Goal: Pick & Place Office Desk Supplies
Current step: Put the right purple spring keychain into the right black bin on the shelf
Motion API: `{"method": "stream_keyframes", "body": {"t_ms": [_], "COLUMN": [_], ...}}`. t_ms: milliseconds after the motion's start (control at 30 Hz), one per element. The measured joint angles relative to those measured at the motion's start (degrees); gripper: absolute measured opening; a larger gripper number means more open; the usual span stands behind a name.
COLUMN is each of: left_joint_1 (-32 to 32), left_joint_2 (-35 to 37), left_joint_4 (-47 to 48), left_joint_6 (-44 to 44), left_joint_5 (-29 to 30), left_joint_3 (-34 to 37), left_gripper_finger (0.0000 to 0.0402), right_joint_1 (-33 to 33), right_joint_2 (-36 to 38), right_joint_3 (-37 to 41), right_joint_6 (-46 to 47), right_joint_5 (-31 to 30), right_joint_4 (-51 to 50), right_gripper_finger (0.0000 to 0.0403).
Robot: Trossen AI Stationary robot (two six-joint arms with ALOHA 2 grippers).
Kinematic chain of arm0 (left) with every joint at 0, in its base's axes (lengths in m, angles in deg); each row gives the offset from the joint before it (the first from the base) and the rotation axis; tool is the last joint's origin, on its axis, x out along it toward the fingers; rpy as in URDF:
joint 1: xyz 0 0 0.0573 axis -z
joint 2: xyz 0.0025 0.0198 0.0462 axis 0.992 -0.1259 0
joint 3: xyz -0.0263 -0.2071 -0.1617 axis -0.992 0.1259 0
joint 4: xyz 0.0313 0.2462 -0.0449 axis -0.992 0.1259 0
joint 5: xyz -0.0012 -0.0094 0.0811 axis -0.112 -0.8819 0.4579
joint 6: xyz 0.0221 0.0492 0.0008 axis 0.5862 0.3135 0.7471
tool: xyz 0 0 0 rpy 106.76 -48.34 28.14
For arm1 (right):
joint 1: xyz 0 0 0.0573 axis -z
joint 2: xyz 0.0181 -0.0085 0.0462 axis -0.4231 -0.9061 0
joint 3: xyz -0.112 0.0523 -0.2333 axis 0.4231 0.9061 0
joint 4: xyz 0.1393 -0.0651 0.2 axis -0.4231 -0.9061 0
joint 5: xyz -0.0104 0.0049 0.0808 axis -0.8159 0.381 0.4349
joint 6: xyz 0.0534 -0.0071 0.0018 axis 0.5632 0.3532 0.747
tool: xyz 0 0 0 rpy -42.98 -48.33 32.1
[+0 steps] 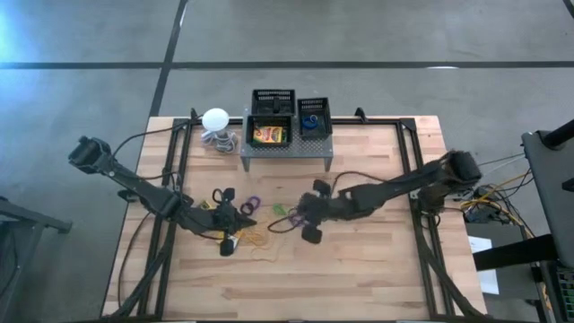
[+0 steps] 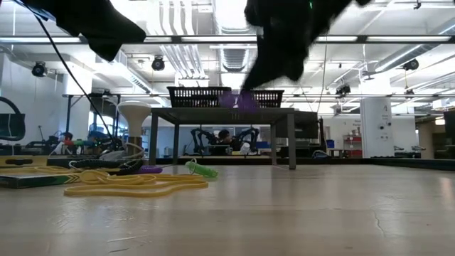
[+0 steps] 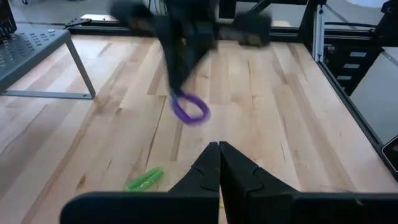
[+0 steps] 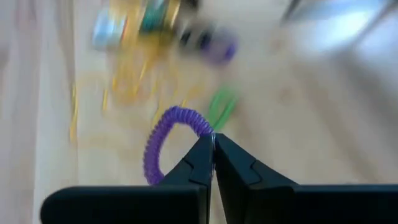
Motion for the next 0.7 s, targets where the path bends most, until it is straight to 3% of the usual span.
{"method": "stream_keyframes", "body": {"t_ms": [133, 200, 333, 567, 700], "left_joint_1": [0.00, 0.00, -0.05, -0.13, -0.17], "left_joint_2": [0.00, 0.00, 0.00, 0.00, 0.00], "left_joint_4": [-0.15, -0.35, -0.39, -0.37, -0.41], "left_joint_6": [0.03, 0.24, 0.34, 1.42, 1.77], "left_joint_5": [0.00, 0.02, 0.76, 1.11, 1.10], "left_joint_3": [0.00, 0.00, 0.00, 0.00, 0.00], "left_gripper_finger": [0.0001, 0.0001, 0.0001, 0.0001, 0.0001], "right_joint_1": [2.42, 5.84, 15.53, 32.40, 38.50], "right_joint_2": [7.20, 9.69, 11.09, 6.75, 4.41], "right_joint_3": [-2.24, -3.70, -6.94, -13.62, -16.52], "right_joint_6": [-0.22, -1.07, -7.11, -12.98, -14.36], "right_joint_5": [-8.93, -10.26, -10.36, -10.00, -1.25], "right_joint_4": [0.19, -0.18, -1.68, -10.45, -14.13], "right_gripper_finger": [0.0010, 0.0010, 0.0010, 0.0010, 0.0011]}}
